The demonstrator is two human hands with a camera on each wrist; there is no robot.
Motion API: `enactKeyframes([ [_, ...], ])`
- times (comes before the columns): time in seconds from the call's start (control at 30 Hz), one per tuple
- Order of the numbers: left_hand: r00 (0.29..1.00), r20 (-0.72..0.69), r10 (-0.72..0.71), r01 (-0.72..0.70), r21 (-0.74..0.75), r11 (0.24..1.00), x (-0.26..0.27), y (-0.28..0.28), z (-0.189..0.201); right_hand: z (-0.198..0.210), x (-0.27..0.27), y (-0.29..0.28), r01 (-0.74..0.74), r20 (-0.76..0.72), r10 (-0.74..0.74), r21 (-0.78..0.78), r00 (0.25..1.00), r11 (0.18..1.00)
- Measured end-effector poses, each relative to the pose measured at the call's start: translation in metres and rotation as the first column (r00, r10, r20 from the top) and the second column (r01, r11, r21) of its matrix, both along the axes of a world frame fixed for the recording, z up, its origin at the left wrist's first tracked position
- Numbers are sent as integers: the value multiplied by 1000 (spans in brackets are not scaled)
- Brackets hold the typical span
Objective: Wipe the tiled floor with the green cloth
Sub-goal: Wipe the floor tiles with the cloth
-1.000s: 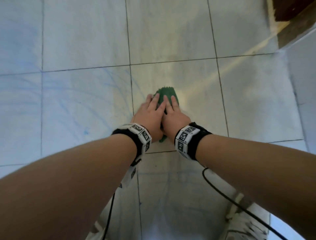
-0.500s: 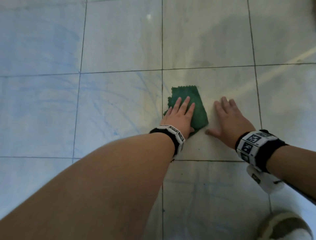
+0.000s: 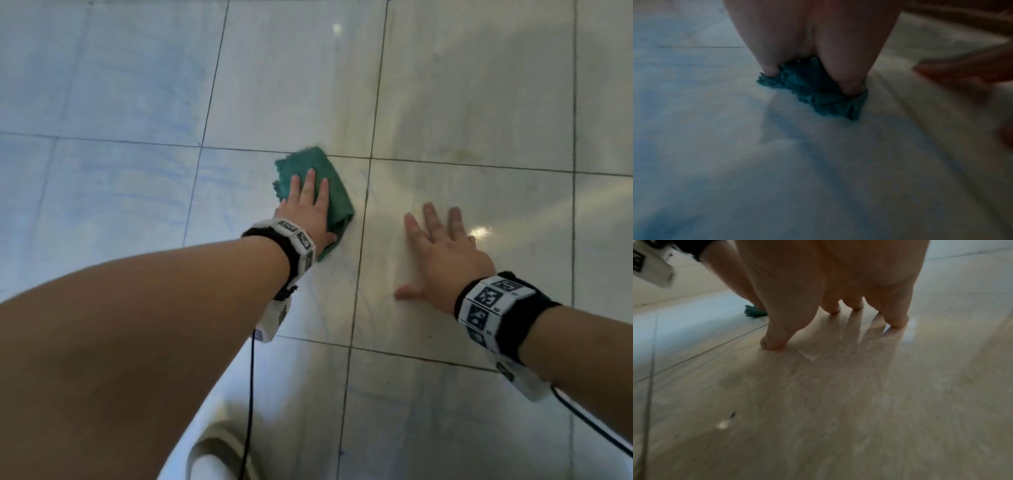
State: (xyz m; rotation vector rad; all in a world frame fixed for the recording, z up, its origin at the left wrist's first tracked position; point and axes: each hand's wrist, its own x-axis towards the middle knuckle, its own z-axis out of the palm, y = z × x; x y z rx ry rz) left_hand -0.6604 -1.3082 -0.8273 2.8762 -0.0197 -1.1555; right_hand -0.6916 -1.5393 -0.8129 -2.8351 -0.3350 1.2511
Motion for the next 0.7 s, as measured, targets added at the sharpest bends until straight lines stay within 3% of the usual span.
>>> enactKeyframes([
  [0.1,993,-25,-114,110,-120,987,15,-78,0,-7,0,-1,15,6,-15,0,1000,1000],
  [0.2,993,-7,-121,118,-166,979,23,-119,-6,-12,0,-4,46,24,-46,2,999,999],
  [0.33,994,16,-112,113,-143,983,24,-89,-11,-6,-1,-5,33,19,-33,8,999,999],
  [0.53,991,30,128,-128,8,992,22,14,1,3,1,-1,-1,-28,0,-14,1000,1000],
  [0.7,1000,19,-7,6,47,999,23,18,12,2,1,-2,-5,-38,5,-10,999,1000],
])
